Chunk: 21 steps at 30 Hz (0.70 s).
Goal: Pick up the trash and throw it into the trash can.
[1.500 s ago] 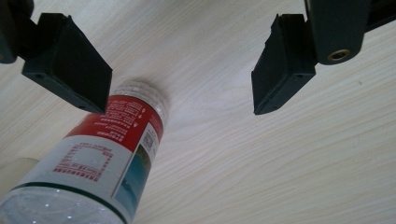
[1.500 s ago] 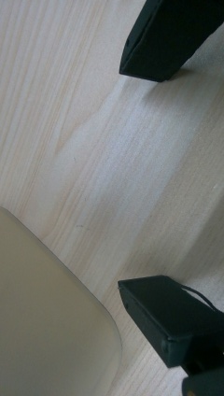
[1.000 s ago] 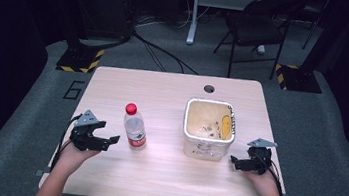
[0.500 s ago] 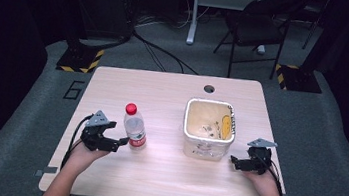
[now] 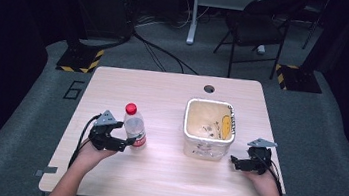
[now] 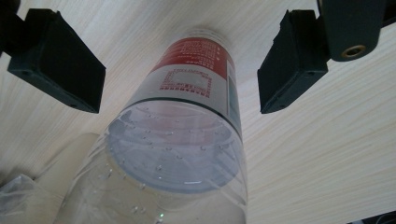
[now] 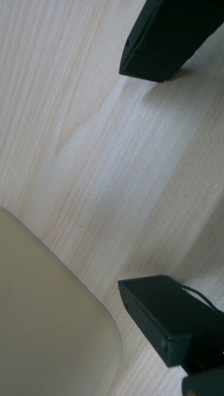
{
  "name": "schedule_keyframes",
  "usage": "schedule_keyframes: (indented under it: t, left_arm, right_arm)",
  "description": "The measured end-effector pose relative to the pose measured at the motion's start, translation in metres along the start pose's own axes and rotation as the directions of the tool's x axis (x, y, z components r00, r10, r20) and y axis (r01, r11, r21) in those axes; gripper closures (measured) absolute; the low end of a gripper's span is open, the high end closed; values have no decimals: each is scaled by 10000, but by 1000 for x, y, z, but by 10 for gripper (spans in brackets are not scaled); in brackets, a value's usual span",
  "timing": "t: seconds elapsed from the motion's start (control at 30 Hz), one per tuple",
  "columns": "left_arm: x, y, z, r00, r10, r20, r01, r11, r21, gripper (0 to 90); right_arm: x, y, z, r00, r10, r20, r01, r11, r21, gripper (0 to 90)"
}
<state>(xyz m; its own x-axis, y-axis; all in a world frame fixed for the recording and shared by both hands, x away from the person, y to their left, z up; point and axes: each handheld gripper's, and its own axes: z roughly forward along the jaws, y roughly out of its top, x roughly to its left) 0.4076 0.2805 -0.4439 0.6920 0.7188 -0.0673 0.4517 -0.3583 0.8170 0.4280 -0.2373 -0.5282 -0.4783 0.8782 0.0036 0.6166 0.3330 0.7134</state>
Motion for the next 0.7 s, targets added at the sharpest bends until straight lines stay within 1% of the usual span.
schedule_keyframes:
  t: [0.23, 0.33, 0.47, 0.7]
  left_arm:
    - [1, 1, 7, 9999, -135, 4, 135, 9999, 16, 148]
    - [0, 2, 9, 10000, -55, -8, 55, 10000, 52, 149]
    - [-1, 3, 13, 10000, -63, 21, 63, 9999, 119, 149]
    - [0, 8, 17, 10000, -12, -57, 13, 9998, 192, 155]
  right_arm:
    - [0, 0, 0, 10000, 1, -1, -1, 10000, -3, 0]
    - [0, 0, 0, 10000, 1, -1, -1, 10000, -1, 0]
    - [0, 0, 0, 10000, 4, 0, -4, 10000, -2, 0]
    - [0, 0, 0, 10000, 2, -1, -2, 10000, 0, 0]
